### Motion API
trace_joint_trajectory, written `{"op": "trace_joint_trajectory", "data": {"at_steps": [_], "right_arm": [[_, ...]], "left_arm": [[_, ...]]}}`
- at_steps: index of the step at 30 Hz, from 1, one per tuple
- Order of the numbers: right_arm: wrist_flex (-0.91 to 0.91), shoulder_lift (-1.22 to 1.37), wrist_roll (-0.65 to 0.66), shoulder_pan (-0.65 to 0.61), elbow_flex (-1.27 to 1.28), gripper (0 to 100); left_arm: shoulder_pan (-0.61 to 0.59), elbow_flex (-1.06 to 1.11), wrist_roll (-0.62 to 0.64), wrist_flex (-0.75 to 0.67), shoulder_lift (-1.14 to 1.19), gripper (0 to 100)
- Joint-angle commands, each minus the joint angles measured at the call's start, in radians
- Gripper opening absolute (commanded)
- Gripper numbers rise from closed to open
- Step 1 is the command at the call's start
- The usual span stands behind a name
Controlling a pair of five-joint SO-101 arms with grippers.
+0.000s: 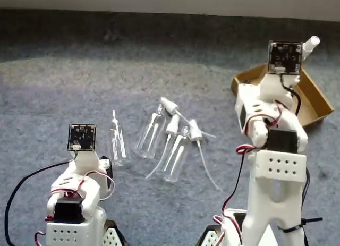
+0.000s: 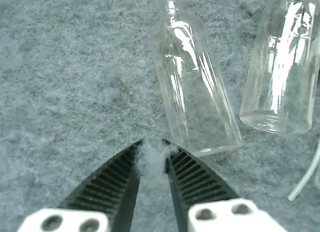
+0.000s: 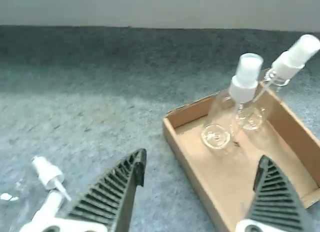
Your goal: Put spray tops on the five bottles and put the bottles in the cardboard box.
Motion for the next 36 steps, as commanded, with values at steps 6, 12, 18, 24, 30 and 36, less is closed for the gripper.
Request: {"op": "trace_joint_trajectory", "data": {"at_steps": [6, 12, 18, 24, 30, 36], "right_arm": [[0.245, -0.051, -0.094, -0.236, -0.136, 30.3], [0.418, 0.087, -0.316, -0.352, -0.289, 30.3], [0.475, 0.269, -0.420, -0.440, -0.341, 30.1], [0.470, 0.430, -0.497, -0.487, -0.340, 30.1], [0.467, 0.576, -0.554, -0.539, -0.340, 30.1], [0.467, 0.708, -0.591, -0.610, -0.338, 30.1]], "left_arm": [[-0.022, -0.056, 0.005, 0.005, -0.012, 1], [-0.022, -0.056, 0.005, 0.005, -0.012, 1], [-0.030, -0.056, 0.005, 0.005, -0.012, 1], [-0.064, -0.090, 0.005, 0.044, -0.012, 1], [-0.059, -0.119, 0.003, 0.104, -0.012, 1], [-0.058, -0.119, 0.003, 0.104, -0.012, 1]]}}
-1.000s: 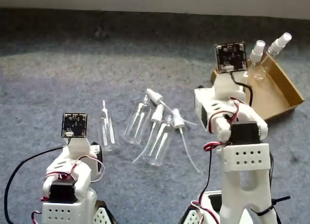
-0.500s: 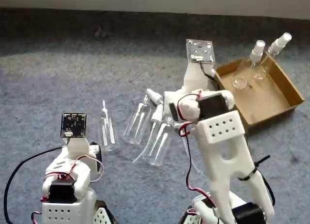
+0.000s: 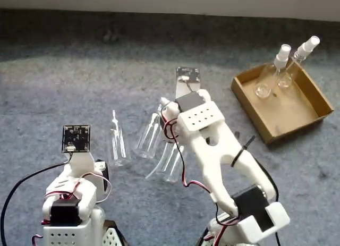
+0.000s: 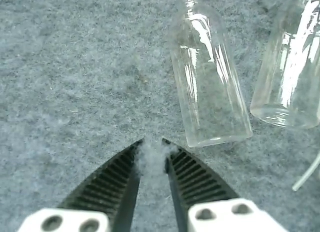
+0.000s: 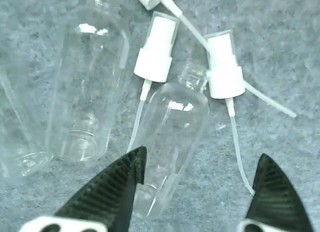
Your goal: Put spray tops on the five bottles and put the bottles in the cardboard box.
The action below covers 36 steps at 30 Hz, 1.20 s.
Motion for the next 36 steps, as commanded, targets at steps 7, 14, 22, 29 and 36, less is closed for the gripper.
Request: {"op": "trace_joint_trajectory", "data": {"at_steps": [7, 14, 22, 29, 36], "right_arm": [[-0.004, 0.179, -0.023, -0.042, -0.062, 30.1], [-0.019, 0.260, -0.048, -0.039, -0.062, 30.0], [-0.024, 0.259, -0.040, -0.039, -0.062, 14.8], [-0.013, 0.234, 0.003, -0.025, -0.062, 11.3], [-0.012, -0.033, 0.129, 0.064, -0.054, 11.2]], "left_arm": [[-0.007, -0.053, 0.003, 0.005, -0.012, 1], [-0.007, -0.053, 0.003, 0.003, -0.012, 1], [-0.007, -0.051, 0.003, 0.003, -0.012, 1], [-0.005, -0.051, 0.003, 0.003, -0.012, 1], [-0.005, -0.031, 0.003, 0.003, -0.012, 1]]}}
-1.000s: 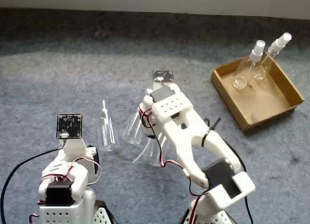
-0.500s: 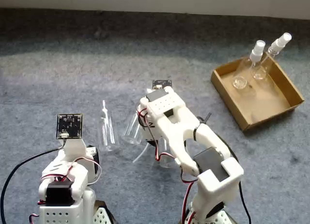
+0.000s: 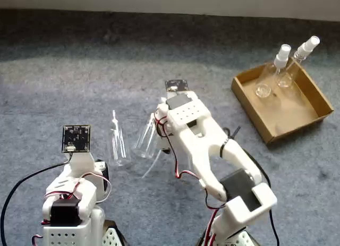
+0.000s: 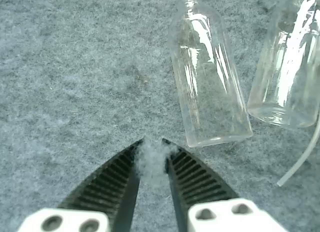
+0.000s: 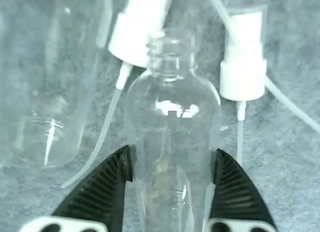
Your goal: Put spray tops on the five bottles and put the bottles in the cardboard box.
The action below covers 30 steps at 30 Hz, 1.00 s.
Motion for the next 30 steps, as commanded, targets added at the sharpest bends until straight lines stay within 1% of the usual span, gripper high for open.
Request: {"op": "trace_joint_trajectory", "data": {"at_steps": [1, 5, 6, 12, 14, 16, 20, 25, 30], "right_arm": [[-0.004, -0.199, 0.025, 0.071, -0.035, 11.2], [-0.004, -0.354, 0.028, 0.147, -0.033, 11.3], [-0.004, -0.384, 0.052, 0.166, -0.031, 11.3], [0.042, -0.464, 0.430, 0.272, 0.010, 11.3], [0.041, -0.460, 0.537, 0.308, 0.047, 11.3], [0.041, -0.453, 0.611, 0.344, 0.079, 11.3], [0.018, -0.438, 0.620, 0.410, 0.137, 11.3], [-0.143, -0.437, 0.628, 0.516, 0.275, 11.4], [-0.249, -0.437, 0.764, 0.541, 0.404, 11.5]], "left_arm": [[-0.005, -0.031, 0.003, 0.003, -0.010, 1], [-0.005, -0.031, 0.003, 0.003, -0.010, 1], [-0.005, -0.031, 0.003, 0.003, -0.010, 1], [-0.005, -0.031, 0.003, 0.003, -0.010, 1], [0.004, -0.031, 0.003, 0.003, -0.010, 1], [0.030, -0.030, 0.003, 0.005, -0.010, 1], [0.048, -0.030, 0.003, 0.008, -0.010, 1], [0.050, -0.030, 0.003, 0.008, -0.010, 1], [0.051, -0.028, 0.003, 0.008, -0.010, 1]]}}
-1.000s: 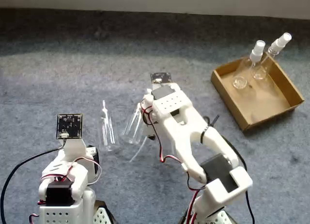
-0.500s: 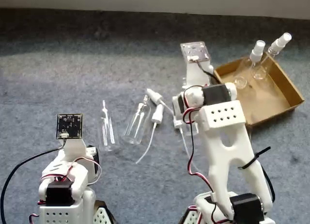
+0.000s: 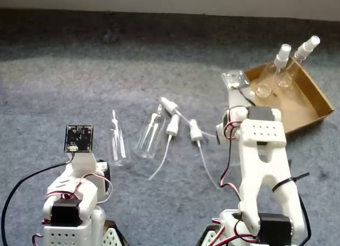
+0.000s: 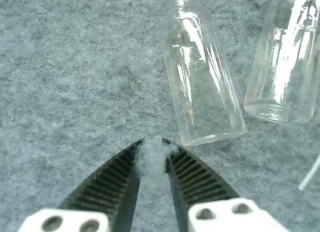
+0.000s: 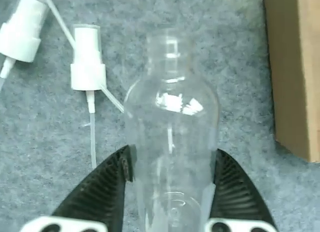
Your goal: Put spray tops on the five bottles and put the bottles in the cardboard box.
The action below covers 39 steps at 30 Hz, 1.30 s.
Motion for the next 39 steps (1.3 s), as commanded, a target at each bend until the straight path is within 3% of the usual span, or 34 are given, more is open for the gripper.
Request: {"op": "trace_joint_trajectory", "data": {"at_steps": [1, 14, 24, 31, 39], "right_arm": [[-0.079, -0.018, 0.069, 0.018, 0.044, 11.5], [-0.108, -0.004, 0.074, 0.019, 0.139, 11.7], [-0.090, 0.312, 0.069, 0.087, -0.077, 11.8], [-0.090, 0.358, 0.074, 0.111, -0.125, 28.6], [-0.084, 0.358, 0.110, 0.074, -0.143, 29.1]], "left_arm": [[0.024, -0.028, 0.003, 0.008, -0.010, 1], [0.024, -0.028, 0.003, 0.009, -0.010, 1], [0.024, -0.004, 0.003, 0.002, -0.010, 1], [0.024, -0.004, 0.003, 0.002, -0.010, 1], [0.024, -0.004, 0.003, 0.002, -0.010, 1]]}}
